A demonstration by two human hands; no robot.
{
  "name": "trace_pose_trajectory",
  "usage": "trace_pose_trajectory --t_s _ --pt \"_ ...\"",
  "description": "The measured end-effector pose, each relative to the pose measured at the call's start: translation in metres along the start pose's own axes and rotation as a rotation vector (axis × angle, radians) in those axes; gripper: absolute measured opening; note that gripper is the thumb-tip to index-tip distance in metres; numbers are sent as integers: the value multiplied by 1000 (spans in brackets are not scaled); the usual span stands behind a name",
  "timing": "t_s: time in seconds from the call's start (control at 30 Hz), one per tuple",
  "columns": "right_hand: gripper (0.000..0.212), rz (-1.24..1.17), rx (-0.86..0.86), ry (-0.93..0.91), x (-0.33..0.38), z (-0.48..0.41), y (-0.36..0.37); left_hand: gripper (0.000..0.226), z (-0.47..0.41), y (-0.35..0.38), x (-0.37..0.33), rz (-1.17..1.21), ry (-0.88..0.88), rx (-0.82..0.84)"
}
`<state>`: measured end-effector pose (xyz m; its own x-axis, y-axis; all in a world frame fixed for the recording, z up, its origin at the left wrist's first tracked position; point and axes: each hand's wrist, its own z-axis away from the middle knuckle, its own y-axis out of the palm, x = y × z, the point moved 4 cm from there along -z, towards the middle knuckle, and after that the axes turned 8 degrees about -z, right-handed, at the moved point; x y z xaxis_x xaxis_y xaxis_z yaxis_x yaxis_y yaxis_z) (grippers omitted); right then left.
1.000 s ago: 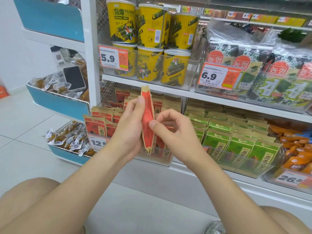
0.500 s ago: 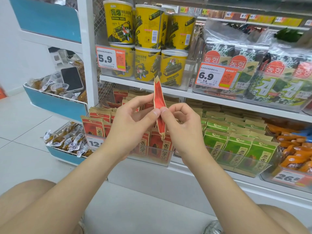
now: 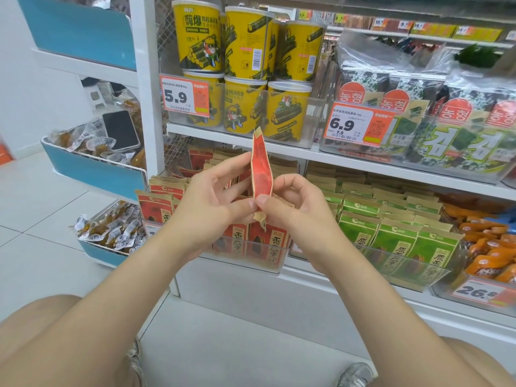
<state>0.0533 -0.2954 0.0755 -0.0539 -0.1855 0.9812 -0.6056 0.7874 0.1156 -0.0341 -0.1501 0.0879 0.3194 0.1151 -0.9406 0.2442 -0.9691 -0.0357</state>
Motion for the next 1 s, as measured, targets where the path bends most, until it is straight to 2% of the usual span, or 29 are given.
trace_pose_trajectory --t_s 0.13,0.4,0.53,0.67,0.73,0.83,0.93,1.0 --pt "9 -25 75 -24 2 -2 -4 72 -2 -9 0 67 -15 -37" --pt "10 -49 112 -67 1 -4 -4 70 -2 -12 -3 88 -9 40" --pt "11 -54 103 -76 3 -3 -2 62 -3 -13 -1 80 -43 2" --pt "12 186 36 -121 2 1 1 38 -3 -13 2 79 -137 -113" --pt "14 399 -16 -198 1 3 4 43 -2 -13 3 20 -165 -148" --pt "35 632 -49 -276 -5 5 9 44 0 -10 3 -138 -149 -207" --pt "47 685 -74 -291 -3 9 10 32 -1 -10 5 -213 -140 -249" --pt "53 645 -118 -318 0 7 8 29 -2 -12 6 -146 -157 -215"
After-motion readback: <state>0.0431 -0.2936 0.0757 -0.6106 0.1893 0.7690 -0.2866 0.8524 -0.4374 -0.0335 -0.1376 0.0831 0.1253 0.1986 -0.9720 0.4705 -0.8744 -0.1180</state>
